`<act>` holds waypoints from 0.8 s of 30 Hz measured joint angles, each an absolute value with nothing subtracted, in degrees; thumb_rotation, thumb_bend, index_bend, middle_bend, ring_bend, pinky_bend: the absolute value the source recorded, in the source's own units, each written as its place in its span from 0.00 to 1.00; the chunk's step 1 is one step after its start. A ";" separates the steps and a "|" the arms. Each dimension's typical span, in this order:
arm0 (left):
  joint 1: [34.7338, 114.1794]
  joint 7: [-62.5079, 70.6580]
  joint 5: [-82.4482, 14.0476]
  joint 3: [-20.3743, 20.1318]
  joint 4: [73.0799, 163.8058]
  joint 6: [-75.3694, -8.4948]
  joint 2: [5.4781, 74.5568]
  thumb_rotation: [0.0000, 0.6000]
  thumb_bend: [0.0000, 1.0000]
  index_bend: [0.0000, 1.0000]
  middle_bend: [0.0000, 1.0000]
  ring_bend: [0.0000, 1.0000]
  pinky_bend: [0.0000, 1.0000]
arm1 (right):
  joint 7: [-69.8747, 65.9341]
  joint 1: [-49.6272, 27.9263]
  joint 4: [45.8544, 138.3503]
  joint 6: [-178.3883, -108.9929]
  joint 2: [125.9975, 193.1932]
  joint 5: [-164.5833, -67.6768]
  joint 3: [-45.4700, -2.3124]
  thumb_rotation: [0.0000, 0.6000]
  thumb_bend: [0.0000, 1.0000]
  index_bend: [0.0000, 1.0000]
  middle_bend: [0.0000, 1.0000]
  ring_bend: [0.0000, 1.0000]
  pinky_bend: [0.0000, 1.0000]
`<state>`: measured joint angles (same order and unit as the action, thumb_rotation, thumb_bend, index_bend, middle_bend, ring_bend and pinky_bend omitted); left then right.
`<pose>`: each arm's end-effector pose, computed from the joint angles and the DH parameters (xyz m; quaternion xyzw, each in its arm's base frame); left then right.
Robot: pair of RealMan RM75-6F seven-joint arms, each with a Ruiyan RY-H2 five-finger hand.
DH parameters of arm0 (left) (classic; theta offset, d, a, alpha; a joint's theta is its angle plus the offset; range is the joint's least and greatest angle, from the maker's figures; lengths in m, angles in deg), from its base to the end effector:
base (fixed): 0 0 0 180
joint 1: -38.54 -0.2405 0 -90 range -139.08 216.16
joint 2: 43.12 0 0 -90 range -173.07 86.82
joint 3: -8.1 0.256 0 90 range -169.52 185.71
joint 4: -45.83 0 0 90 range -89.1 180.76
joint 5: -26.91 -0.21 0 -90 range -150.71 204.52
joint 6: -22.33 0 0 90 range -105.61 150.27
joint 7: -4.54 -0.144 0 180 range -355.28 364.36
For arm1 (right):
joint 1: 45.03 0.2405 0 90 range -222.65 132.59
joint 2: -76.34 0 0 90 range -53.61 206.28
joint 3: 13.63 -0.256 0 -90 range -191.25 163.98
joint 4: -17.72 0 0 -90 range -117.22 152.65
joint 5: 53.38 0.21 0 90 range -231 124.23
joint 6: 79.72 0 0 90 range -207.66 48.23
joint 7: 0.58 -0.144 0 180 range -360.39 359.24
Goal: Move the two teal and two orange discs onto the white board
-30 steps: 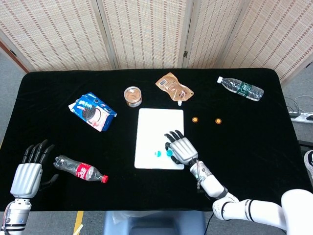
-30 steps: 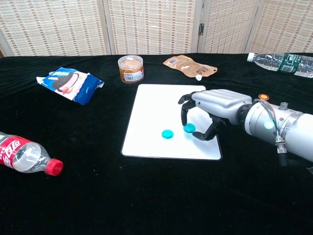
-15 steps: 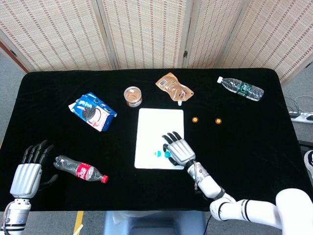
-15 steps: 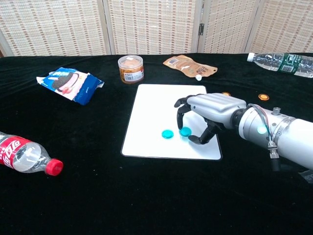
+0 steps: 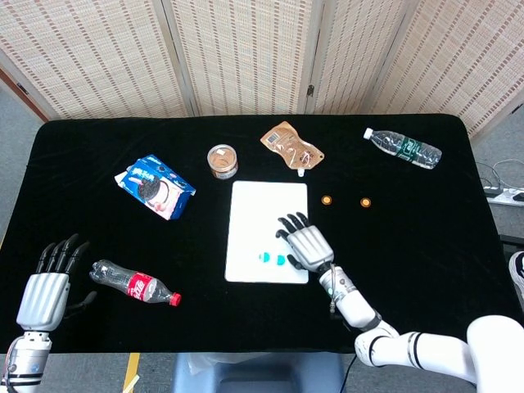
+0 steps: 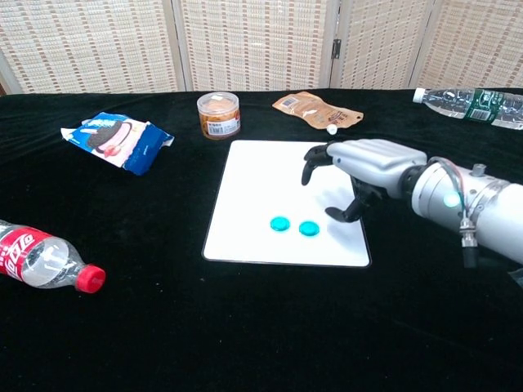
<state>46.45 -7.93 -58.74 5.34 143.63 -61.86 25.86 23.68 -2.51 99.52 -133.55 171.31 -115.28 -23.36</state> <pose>-0.2744 0.1931 0.1228 -0.6197 -0.3664 -0.3875 0.5758 -0.1411 -0.3317 -0.0518 0.7581 -0.3813 0.3474 0.3990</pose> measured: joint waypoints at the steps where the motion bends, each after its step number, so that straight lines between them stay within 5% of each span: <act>1: 46.47 -7.93 -58.78 5.33 143.65 -61.86 25.86 1.00 0.25 0.14 0.04 0.06 0.00 | 23.45 -2.68 99.42 -133.74 170.70 -114.95 -23.67 1.00 0.45 0.30 0.11 0.00 0.00; 12: 46.84 -8.99 -58.75 5.35 144.21 -61.32 26.07 1.00 0.25 0.14 0.04 0.06 0.00 | 22.12 -2.08 91.30 -130.25 166.45 -105.28 -27.79 1.00 0.45 0.32 0.11 0.00 0.00; 24: 46.69 -9.29 -57.66 5.27 144.33 -61.08 25.92 1.00 0.25 0.14 0.04 0.06 0.00 | 24.81 3.61 78.08 -123.53 170.95 -97.37 -29.57 1.00 0.45 0.33 0.11 0.00 0.00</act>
<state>46.69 -9.29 -57.66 5.27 144.33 -61.08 25.92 24.81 3.61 78.08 -123.53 170.95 -97.37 -29.57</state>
